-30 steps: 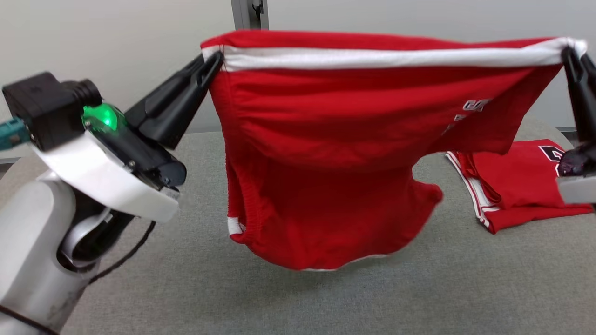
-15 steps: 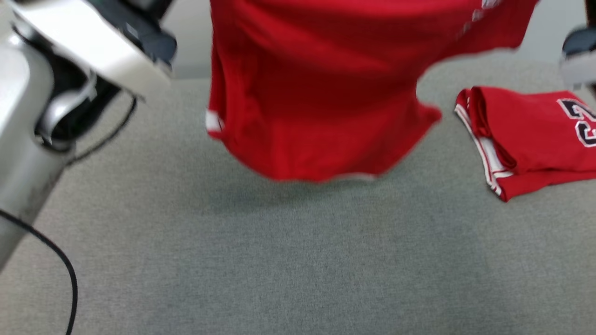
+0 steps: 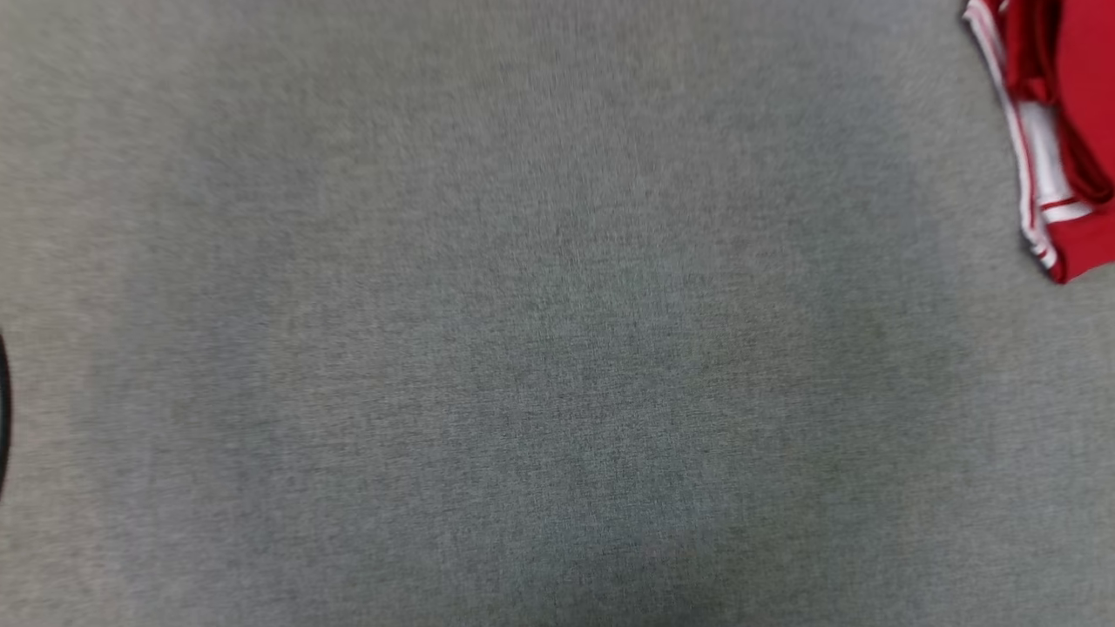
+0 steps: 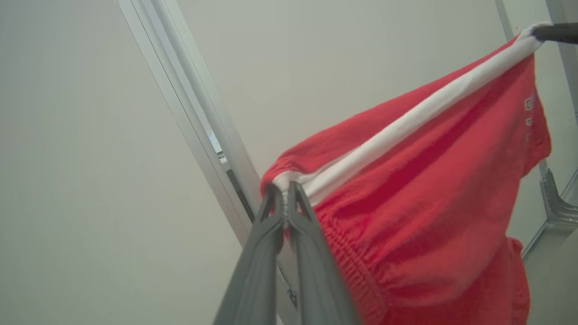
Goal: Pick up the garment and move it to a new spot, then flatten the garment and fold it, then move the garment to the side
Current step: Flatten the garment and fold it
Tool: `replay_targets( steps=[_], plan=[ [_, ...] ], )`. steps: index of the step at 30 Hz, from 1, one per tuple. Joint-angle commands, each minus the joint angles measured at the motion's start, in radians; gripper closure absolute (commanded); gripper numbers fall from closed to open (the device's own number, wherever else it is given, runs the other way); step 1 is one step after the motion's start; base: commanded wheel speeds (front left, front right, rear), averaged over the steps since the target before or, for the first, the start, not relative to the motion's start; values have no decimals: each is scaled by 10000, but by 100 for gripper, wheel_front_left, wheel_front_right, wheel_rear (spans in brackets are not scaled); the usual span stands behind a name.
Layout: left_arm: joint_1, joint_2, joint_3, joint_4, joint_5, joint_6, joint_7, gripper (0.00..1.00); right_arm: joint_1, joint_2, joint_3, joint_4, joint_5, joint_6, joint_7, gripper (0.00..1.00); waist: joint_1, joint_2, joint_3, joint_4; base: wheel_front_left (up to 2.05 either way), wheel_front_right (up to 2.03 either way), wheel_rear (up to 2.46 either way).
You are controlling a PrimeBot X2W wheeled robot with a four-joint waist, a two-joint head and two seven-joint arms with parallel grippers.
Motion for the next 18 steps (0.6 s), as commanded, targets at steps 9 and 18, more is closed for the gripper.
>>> replay_targets(
  steps=[9, 18],
  plan=[
    [706, -256, 1118, -1555, 953, -2, -58, 100, 659, 468, -505, -1164, -1008, -2, -71, 100, 0, 0, 2271, -326, 0, 0, 0],
    [4739, 550, 673, -3790, 65, 1, -67, 100, 4338, -648, 571, -2261, -222, -2, -73, 100, 0, 0, 1382, -24, 0, 0, 0]
  ],
)
